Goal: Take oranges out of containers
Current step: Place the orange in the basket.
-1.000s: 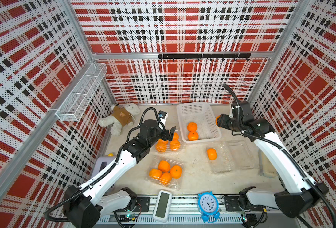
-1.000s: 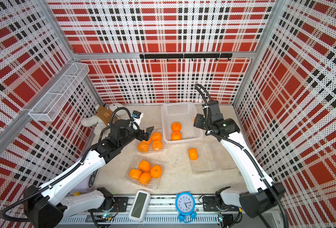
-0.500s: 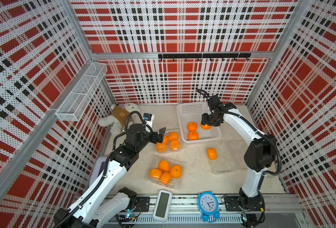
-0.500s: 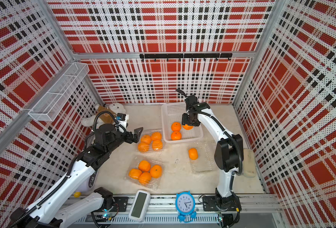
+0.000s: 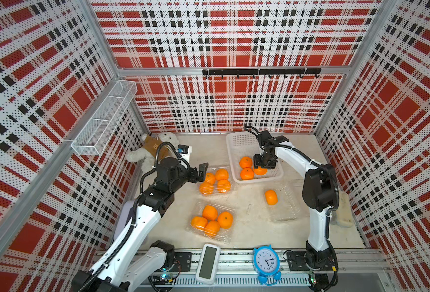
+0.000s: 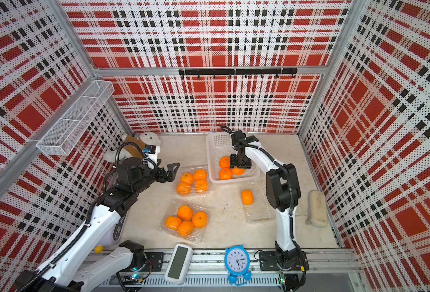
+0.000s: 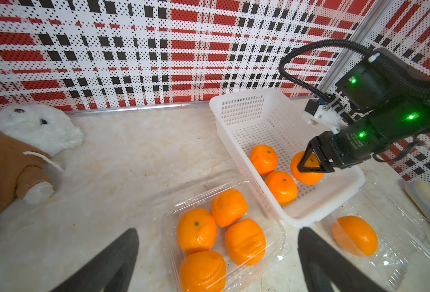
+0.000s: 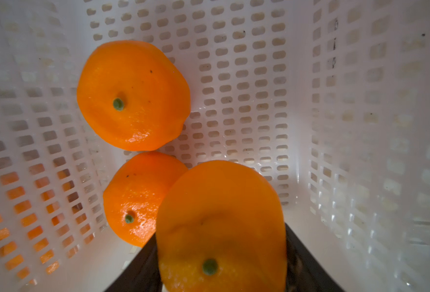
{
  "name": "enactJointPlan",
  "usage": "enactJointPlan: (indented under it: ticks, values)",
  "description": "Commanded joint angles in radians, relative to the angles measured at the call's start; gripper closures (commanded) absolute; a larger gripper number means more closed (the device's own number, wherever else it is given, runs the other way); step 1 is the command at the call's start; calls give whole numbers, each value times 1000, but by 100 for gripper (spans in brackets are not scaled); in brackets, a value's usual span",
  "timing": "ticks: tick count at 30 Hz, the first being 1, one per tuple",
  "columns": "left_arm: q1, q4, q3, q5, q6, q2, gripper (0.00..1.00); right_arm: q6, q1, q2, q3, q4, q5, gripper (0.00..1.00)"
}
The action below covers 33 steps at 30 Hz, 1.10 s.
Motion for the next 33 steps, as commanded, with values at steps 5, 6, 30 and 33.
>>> enactJointPlan:
  ticks: [5, 6, 30, 33]
  values:
    - [10, 29, -23, 33, -23, 7, 1, 10, 5, 18, -59, 62, -17, 52]
    - [9, 30, -25, 36, -24, 8, 1, 10, 5, 21, -61, 65, -17, 52]
    - [10, 31, -34, 68, -14, 3, 0, -19, 39, -193, -83, 34, 5, 1]
    - [9, 29, -34, 71, -13, 1, 1, -1, 55, -267, -115, 12, 28, 0]
